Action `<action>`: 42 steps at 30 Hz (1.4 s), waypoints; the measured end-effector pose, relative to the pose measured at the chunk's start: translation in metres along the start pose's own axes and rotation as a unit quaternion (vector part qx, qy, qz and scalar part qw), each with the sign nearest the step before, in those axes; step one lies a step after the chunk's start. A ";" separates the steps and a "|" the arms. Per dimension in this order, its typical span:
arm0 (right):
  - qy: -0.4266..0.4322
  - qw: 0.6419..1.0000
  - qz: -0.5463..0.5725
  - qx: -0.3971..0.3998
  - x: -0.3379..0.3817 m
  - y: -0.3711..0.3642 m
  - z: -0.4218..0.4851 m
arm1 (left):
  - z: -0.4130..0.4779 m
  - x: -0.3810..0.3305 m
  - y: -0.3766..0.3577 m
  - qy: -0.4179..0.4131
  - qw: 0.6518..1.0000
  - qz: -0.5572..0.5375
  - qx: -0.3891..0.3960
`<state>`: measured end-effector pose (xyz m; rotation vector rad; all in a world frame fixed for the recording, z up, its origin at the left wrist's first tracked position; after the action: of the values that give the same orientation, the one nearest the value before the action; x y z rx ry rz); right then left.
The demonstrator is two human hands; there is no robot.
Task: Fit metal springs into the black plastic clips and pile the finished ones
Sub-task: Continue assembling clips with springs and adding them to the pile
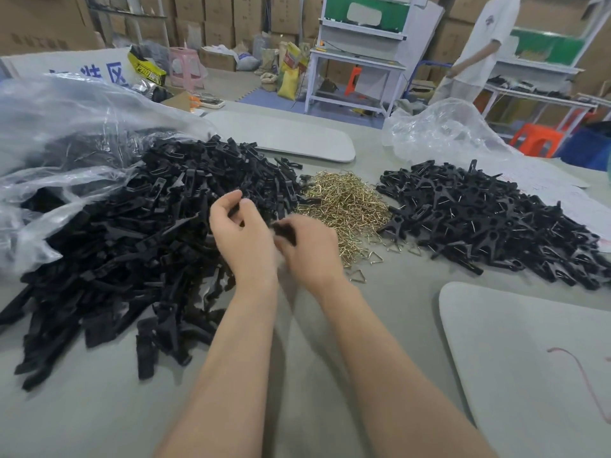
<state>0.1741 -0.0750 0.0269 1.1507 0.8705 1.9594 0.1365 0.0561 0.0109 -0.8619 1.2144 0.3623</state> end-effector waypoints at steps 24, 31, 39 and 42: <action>-0.314 0.839 0.444 0.018 -0.098 0.009 -0.036 | -0.038 0.052 -0.059 0.182 0.948 0.034 0.258; -0.246 0.859 0.448 0.033 -0.093 0.022 -0.038 | -0.045 0.058 -0.061 0.287 0.924 -0.100 0.234; -0.200 0.873 0.439 -0.077 -0.087 0.037 -0.034 | -0.048 0.057 -0.062 0.289 0.919 -0.118 0.241; -0.197 0.902 0.377 -0.075 -0.084 0.042 -0.033 | -0.047 0.053 -0.063 0.250 0.930 -0.079 0.257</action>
<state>0.1656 -0.1729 0.0118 1.8883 0.0304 2.1826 0.1657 -0.0295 -0.0182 -0.5961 1.5981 -0.3244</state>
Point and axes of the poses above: each hand's wrist, its own z-axis towards the middle knuckle, its own y-axis out of the back of the hand, x = y × z, the point moved 10 cm from there along z, towards the middle knuckle, and after that the axes turned 3 degrees about -z, right-handed, at the moved point
